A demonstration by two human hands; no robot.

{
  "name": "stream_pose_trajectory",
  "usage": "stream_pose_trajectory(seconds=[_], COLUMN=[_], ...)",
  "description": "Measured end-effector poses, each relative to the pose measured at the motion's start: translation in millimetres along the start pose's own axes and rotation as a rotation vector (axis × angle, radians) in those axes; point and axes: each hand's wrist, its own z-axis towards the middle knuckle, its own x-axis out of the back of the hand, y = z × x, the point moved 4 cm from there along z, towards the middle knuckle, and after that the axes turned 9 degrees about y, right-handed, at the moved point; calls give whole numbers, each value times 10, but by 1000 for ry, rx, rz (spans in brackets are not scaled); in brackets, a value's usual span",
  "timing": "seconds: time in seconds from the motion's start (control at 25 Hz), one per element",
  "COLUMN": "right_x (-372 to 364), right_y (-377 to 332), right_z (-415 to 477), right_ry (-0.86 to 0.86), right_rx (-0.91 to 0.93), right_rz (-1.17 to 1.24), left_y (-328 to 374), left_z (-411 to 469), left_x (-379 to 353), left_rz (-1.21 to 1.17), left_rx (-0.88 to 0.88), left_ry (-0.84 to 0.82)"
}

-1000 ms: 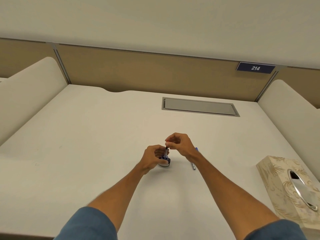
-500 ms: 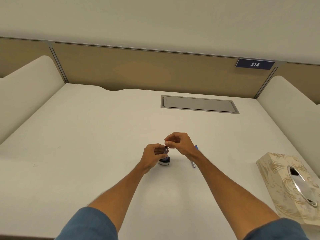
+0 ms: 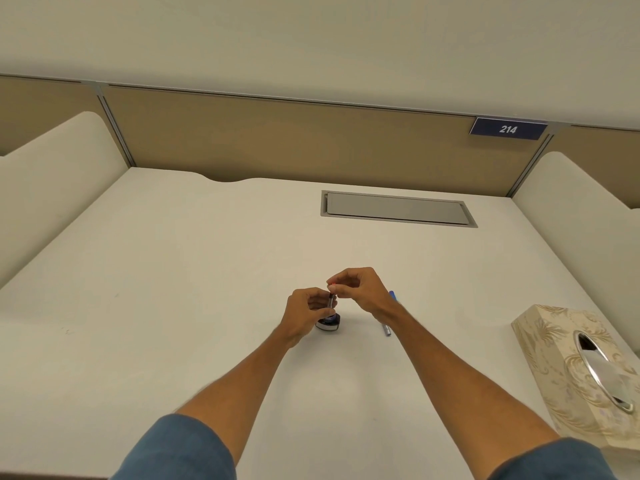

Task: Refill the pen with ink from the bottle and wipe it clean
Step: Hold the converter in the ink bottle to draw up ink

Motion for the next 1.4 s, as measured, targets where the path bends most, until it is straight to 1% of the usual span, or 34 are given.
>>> stream_pose_trajectory(seconds=[0.4, 0.84, 1.4], right_x=[2, -16, -34], right_y=[-20, -31, -52], right_z=[-12, -34, -40], right_ry=[17, -24, 0], right_rx=[8, 9, 4], right_rz=[5, 24, 16], left_y=[7, 11, 23], left_z=[3, 15, 24], left_x=[4, 4, 15], left_rz=[9, 28, 38], left_rx=[13, 11, 3], left_ry=[-11, -5, -11])
